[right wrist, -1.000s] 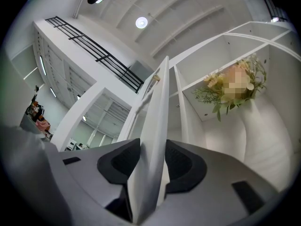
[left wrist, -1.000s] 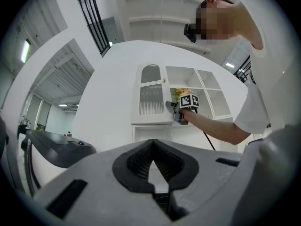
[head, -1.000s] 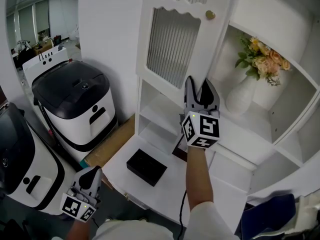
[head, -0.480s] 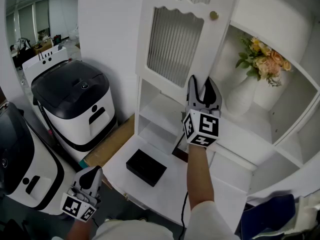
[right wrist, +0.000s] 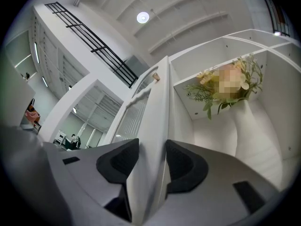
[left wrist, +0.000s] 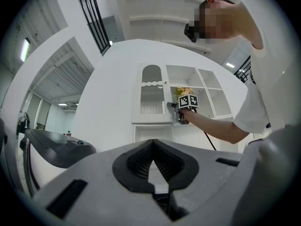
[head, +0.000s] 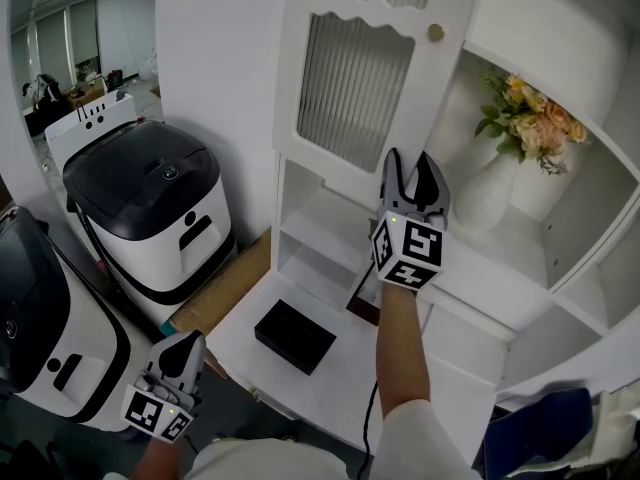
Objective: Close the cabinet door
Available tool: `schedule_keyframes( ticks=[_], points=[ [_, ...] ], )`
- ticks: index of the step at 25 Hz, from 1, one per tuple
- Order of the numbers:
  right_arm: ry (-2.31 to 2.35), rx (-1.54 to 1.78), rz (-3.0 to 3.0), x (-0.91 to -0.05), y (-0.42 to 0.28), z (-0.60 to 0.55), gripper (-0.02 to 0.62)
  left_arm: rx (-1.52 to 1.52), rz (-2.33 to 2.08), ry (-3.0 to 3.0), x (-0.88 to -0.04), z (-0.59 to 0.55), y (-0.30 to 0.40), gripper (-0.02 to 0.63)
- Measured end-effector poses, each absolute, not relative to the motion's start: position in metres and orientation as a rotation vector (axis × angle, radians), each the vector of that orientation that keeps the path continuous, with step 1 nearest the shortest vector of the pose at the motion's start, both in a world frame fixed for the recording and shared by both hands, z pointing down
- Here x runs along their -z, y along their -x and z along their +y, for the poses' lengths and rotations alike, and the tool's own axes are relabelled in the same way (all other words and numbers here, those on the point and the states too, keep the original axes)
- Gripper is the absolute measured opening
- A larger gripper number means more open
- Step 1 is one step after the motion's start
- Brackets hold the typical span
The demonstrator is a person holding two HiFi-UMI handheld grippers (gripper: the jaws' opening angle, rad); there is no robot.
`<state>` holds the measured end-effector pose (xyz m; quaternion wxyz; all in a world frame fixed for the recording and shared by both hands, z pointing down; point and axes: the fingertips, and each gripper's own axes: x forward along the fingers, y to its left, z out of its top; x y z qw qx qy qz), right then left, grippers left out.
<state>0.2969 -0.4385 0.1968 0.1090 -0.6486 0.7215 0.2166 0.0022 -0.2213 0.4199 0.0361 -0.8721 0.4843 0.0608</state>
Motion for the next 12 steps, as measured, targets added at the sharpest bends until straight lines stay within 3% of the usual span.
schedule_keyframes(
  ticks=[12],
  points=[
    [2.05,-0.623,1.994,-0.196,-0.309,-0.444,0.215,-0.188,1.478,2.686,-0.42,-0.227,0.01,0.005]
  ],
)
